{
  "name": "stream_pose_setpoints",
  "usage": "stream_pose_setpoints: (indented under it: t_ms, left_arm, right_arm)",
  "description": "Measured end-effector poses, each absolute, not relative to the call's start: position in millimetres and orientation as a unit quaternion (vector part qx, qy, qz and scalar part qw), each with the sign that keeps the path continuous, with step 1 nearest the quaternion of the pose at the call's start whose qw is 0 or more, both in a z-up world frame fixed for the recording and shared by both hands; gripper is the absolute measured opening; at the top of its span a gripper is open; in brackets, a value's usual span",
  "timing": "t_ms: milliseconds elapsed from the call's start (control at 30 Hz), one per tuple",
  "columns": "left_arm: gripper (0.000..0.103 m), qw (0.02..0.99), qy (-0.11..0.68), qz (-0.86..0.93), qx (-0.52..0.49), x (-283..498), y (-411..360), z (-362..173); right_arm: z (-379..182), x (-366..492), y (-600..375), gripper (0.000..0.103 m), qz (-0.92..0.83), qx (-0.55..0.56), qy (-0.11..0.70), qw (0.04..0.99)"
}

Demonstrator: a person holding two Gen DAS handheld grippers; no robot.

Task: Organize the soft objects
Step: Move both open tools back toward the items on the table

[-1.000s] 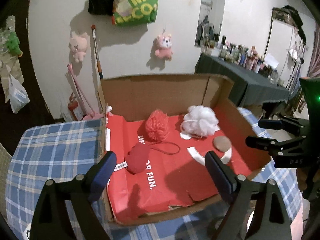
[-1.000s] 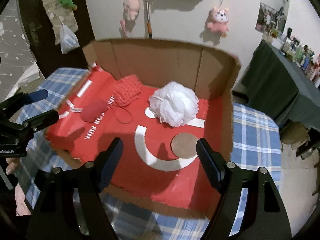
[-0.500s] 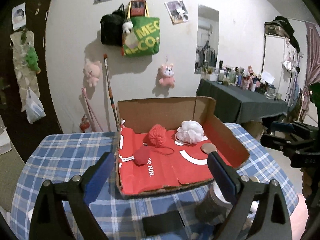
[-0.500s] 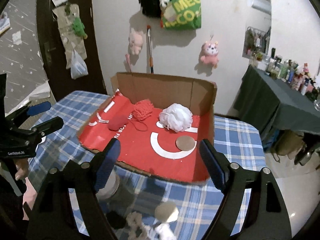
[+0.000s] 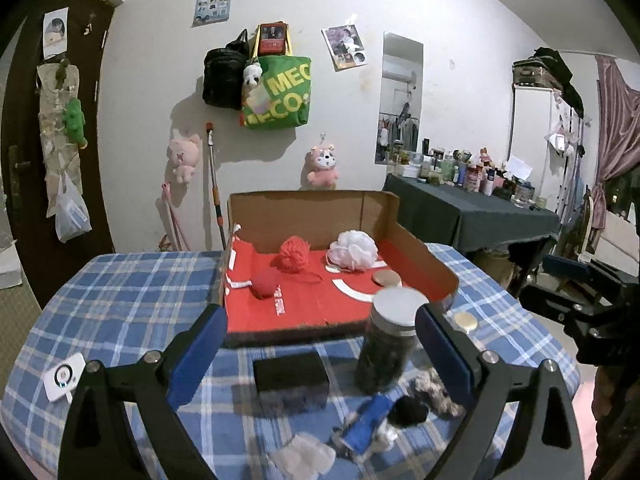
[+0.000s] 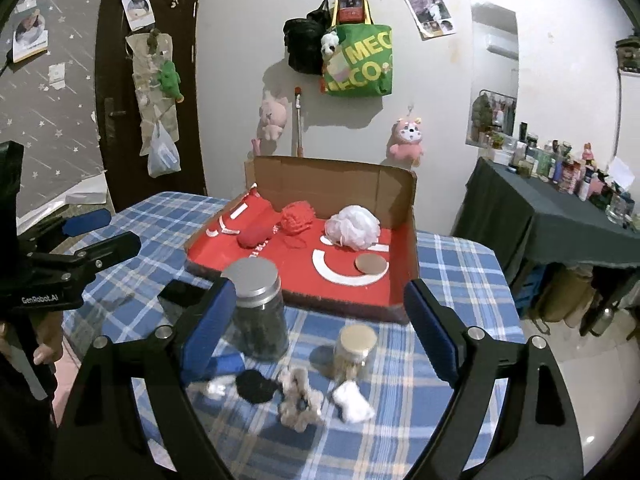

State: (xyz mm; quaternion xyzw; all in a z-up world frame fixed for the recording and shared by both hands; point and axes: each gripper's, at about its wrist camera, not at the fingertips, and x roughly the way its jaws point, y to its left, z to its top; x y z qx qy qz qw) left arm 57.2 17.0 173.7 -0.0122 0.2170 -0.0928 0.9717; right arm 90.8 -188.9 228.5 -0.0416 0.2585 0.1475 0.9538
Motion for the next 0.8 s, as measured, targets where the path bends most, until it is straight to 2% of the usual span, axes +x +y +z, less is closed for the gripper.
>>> stream_pose_setpoints:
  t_ms: [167, 800]
  left_arm:
    - [0.097, 0.973, 0.215, -0.088, -0.006, 43.0, 10.7, 153.8]
    - [0.097, 0.950, 0.301, -0.085, -0.022, 47.7, 17.9, 64.3]
  right_arm:
    - [207.9, 75.2, -190.8, 0.086, 0.140, -0.031, 0.261, 0.955]
    - [108.3, 76.1, -187.9, 0.086, 0.113, -0.012, 0.322, 0.940]
